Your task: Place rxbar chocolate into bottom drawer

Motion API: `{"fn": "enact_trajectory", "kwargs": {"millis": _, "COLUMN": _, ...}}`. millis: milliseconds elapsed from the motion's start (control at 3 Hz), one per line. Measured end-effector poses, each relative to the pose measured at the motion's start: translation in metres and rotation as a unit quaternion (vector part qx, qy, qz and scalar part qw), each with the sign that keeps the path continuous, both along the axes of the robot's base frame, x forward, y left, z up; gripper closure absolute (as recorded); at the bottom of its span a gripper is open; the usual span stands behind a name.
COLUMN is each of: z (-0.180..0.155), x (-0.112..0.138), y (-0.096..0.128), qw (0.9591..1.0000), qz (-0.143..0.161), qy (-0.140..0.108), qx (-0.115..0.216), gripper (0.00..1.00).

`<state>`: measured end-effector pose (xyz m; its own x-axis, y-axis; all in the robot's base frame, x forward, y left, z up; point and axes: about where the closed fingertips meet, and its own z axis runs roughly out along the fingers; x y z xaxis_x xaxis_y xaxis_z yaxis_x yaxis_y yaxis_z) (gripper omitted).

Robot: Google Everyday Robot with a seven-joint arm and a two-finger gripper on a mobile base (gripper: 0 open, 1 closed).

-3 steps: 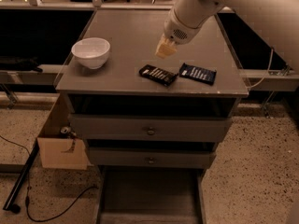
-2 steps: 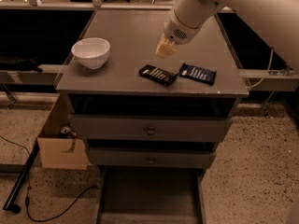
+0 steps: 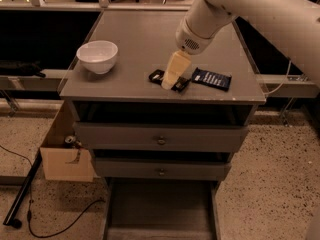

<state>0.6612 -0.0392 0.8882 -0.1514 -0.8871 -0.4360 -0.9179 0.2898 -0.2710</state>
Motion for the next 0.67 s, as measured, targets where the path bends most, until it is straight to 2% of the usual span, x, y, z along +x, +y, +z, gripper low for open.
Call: {"fn": "enact_trajectory", "kwargs": {"millis": 667, "z": -0.011, "x": 0.005, "y": 0.0, "qw": 0.9999, "qz": -0.004, "qy": 0.002, "qx": -0.012, "gripper": 0.0}}
